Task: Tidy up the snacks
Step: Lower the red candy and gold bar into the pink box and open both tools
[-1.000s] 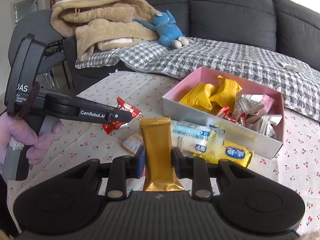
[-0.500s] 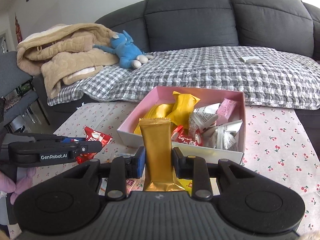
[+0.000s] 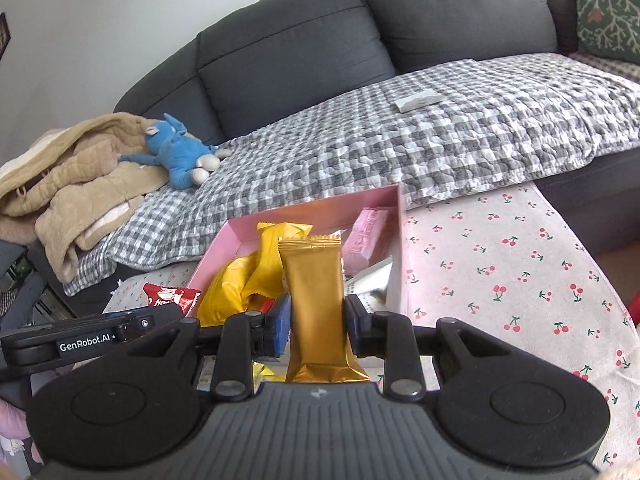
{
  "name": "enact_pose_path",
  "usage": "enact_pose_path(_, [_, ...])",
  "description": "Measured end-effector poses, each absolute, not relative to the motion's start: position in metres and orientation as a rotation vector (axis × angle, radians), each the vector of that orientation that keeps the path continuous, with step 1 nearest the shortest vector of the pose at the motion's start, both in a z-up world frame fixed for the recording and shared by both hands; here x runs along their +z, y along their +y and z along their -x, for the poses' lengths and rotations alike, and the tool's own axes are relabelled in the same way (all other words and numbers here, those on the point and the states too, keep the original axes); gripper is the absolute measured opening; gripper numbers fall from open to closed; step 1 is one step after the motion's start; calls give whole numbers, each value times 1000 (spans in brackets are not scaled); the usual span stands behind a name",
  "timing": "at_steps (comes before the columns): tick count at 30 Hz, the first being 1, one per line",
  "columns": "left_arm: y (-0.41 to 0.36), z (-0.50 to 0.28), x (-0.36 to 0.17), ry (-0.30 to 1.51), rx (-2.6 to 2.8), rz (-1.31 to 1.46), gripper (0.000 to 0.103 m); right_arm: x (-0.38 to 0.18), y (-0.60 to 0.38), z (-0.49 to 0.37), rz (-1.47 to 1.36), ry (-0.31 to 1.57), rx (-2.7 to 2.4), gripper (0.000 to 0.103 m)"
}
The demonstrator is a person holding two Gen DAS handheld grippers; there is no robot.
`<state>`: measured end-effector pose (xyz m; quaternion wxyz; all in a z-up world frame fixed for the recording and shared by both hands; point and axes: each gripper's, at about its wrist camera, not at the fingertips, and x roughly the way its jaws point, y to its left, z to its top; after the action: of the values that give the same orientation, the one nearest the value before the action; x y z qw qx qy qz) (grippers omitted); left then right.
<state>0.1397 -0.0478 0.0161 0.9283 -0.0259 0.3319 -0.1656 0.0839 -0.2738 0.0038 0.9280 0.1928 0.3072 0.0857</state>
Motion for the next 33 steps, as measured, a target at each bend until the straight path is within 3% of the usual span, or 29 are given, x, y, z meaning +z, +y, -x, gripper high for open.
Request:
enact_pose_path(10, [-70,-195,18,636,-252,-17,26,4,-287,-114,-475,638,171,26])
enact_pose_path(24, [-59,-261,-2,733,-148,22,27,-10,-267,-185,-593,742,167,26])
enact_pose_path(28, [-61,-264,-2,715,-146,-11,31,-10,-264,-192,-587,753,155,29])
enact_pose_path(33, [-57,-260,1,702,-156,-5,51,-8,-267,-191,-606,741,135,46])
